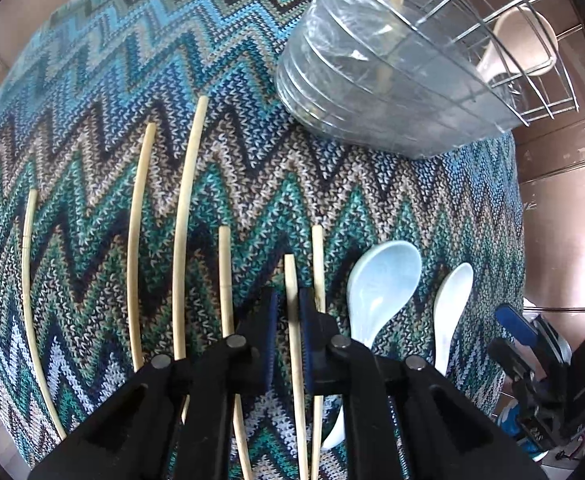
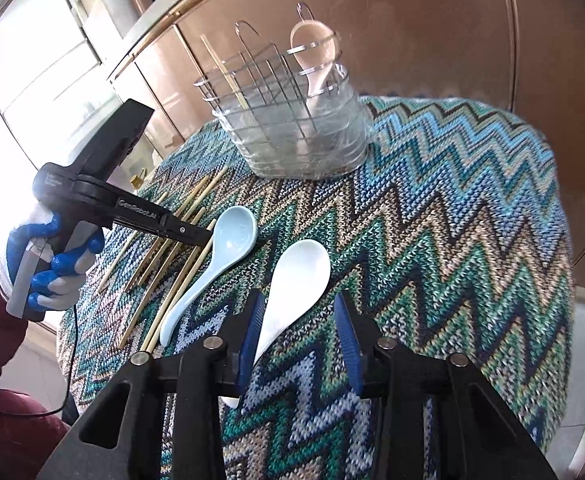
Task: Organize utensils
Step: 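Close the left tool on another chopstick while the right tool grasps the white spoon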
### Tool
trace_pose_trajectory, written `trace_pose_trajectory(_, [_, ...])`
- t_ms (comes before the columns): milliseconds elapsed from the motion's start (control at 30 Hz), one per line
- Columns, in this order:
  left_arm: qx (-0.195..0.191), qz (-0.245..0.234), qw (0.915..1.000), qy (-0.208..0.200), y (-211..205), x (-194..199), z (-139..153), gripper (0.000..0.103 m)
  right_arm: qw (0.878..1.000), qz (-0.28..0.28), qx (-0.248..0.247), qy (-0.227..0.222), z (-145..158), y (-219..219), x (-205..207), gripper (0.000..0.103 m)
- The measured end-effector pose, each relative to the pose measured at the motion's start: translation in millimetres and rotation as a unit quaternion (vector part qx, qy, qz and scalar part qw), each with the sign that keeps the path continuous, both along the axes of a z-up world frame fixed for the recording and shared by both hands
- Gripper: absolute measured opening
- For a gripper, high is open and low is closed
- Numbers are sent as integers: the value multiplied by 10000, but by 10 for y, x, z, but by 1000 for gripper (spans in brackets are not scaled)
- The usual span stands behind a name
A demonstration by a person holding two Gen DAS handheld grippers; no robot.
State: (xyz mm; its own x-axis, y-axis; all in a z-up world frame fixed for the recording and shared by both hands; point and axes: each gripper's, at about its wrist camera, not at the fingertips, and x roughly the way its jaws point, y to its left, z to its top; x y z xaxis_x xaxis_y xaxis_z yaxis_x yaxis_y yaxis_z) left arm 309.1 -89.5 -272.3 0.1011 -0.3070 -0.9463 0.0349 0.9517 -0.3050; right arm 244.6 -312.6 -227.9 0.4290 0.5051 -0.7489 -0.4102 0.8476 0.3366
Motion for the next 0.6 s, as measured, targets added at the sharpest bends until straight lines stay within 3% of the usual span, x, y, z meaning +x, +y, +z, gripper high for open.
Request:
trace_pose_trajectory(367, [45, -38, 10000, -38, 110, 54, -20, 5, 9965, 296, 191, 754, -264, 29, 520, 27])
trace_pose_trajectory(500, [47, -40, 10000, -48, 70, 33, -19, 5, 9948, 437, 195, 900, -340, 96, 623, 10])
trace_pose_trajectory(600, [44, -38, 9999, -83, 63, 13, -11, 5, 9940, 548, 161, 932, -373, 142, 640, 6])
